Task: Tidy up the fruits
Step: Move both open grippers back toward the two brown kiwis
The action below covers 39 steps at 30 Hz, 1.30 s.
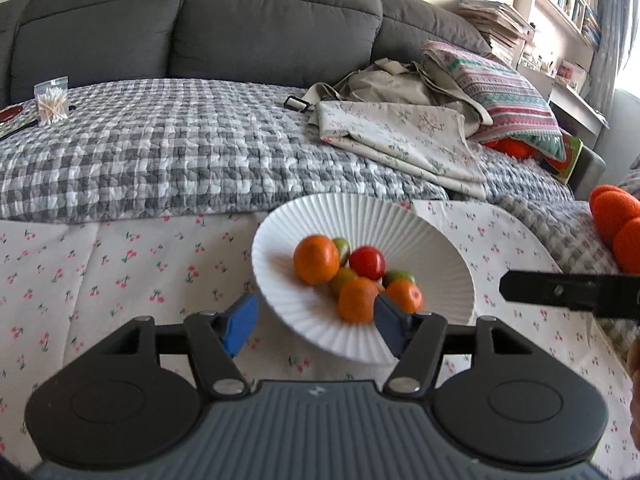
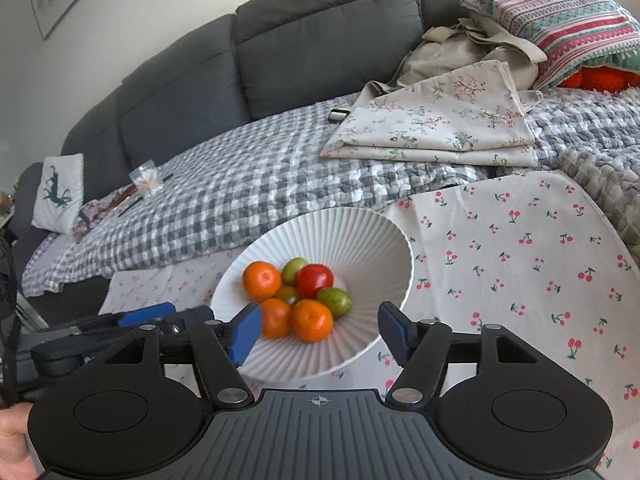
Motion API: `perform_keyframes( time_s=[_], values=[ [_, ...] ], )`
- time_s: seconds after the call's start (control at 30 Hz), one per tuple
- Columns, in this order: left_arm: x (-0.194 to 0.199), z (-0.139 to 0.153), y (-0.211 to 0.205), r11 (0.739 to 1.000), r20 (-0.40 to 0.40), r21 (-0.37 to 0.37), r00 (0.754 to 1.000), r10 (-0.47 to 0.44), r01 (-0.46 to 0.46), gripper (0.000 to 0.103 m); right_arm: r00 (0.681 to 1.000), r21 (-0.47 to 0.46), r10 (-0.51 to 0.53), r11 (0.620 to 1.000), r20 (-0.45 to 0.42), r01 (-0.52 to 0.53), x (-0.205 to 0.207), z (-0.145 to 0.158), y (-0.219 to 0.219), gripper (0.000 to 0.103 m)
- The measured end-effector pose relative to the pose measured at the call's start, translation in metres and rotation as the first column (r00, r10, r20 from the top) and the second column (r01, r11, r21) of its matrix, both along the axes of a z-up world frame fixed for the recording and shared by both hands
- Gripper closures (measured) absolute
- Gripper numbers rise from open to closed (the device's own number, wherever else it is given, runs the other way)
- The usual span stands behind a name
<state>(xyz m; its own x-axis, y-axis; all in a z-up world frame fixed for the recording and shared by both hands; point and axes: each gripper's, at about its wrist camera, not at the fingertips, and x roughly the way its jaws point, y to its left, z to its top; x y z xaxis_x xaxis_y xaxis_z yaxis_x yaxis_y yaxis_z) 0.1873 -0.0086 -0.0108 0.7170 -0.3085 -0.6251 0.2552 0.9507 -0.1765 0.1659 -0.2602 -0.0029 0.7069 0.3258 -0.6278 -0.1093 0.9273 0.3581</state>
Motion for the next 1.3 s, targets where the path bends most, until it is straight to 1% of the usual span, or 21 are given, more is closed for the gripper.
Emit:
perform_keyframes(
  time_s=[0.07, 0.17, 0.27, 0.4, 0.5, 0.63, 0.7, 0.9, 1.0, 1.17, 1.3],
  values=[
    [-0.005, -0.002, 0.000, 1.000, -0.019, 0.004, 1.000, 0.001, -0.001, 0.039, 1.000, -0.006, 0.012, 1.000, 0.004, -0.012, -0.006, 0.003, 0.002, 0.036],
    [-0.016, -0.006, -0.005, 0.999, -0.033, 0.035, 0.999, -0.005, 0.007, 0.039, 1.000, -0.029, 0.029, 0.999, 0.004, -0.029, -0.015, 0.005, 0.006, 0.034],
    [-0.025, -0.010, -0.010, 0.997, -0.045, 0.072, 0.999, -0.016, 0.020, 0.039, 0.999, -0.050, 0.036, 0.998, -0.010, -0.036, -0.024, 0.005, 0.007, 0.030],
    [-0.034, -0.018, -0.013, 0.996, -0.079, 0.084, 0.997, -0.023, 0.030, 0.039, 0.999, -0.070, 0.033, 0.997, -0.015, -0.034, -0.036, 0.006, 0.004, 0.028],
    [-0.041, -0.022, -0.014, 0.994, -0.087, 0.107, 0.996, -0.023, 0.032, 0.040, 0.999, -0.062, 0.036, 0.997, -0.018, -0.037, -0.042, 0.006, 0.003, 0.028],
    [-0.046, -0.023, -0.014, 0.994, -0.103, 0.105, 0.994, -0.023, 0.034, 0.040, 0.999, -0.079, 0.048, 0.996, -0.018, -0.050, -0.056, 0.005, 0.005, 0.027],
    [-0.049, -0.025, -0.015, 0.992, -0.108, 0.116, 0.994, -0.028, 0.040, 0.040, 0.998, -0.087, 0.055, 0.995, -0.020, -0.057, -0.060, 0.005, 0.006, 0.028],
    [-0.053, -0.029, -0.020, 0.989, -0.121, 0.134, 0.991, -0.053, 0.069, 0.040, 0.997, -0.108, 0.066, 0.992, -0.044, -0.071, -0.065, 0.001, 0.011, 0.027],
    [-0.052, -0.031, -0.021, 0.987, -0.123, 0.140, 0.990, -0.065, 0.082, 0.040, 0.995, -0.111, 0.075, 0.990, -0.066, -0.082, -0.066, -0.003, 0.013, 0.024],
    [-0.049, -0.039, -0.024, 0.981, -0.131, 0.164, 0.988, -0.081, 0.102, 0.042, 0.992, -0.127, 0.078, 0.988, -0.102, -0.090, -0.064, -0.009, 0.016, 0.024],
    [-0.046, -0.045, -0.028, 0.979, -0.129, 0.168, 0.987, -0.096, 0.118, 0.042, 0.990, -0.141, 0.071, 0.986, -0.120, -0.088, -0.062, -0.013, 0.017, 0.024]
  ],
)
